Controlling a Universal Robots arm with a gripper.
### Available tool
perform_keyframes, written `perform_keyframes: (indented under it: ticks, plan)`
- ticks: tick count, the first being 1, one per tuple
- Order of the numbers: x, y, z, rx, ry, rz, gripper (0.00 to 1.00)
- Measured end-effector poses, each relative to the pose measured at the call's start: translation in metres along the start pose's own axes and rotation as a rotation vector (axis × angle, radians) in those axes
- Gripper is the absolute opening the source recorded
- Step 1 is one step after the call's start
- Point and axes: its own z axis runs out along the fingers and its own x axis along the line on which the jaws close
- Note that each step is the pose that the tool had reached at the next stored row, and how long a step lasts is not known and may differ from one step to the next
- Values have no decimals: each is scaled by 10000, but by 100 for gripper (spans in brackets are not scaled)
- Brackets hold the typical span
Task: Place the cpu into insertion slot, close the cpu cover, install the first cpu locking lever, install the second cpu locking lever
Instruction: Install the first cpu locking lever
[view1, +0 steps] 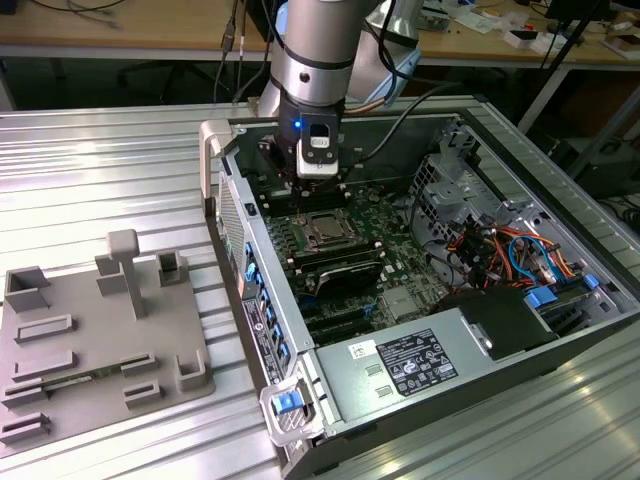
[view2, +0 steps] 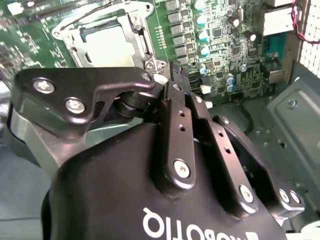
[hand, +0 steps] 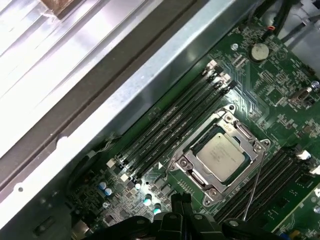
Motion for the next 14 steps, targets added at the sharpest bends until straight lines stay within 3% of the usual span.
perform_keyframes:
  ticks: [2,6,9,14]
  plan:
    - [22,-11,13,-19,11,-281,11]
    - [92,-30,27,-29,20,-349,11]
    - [123,-11,37,-36,25,-528,11]
    - [139,6,44,-83,49,-1559,11]
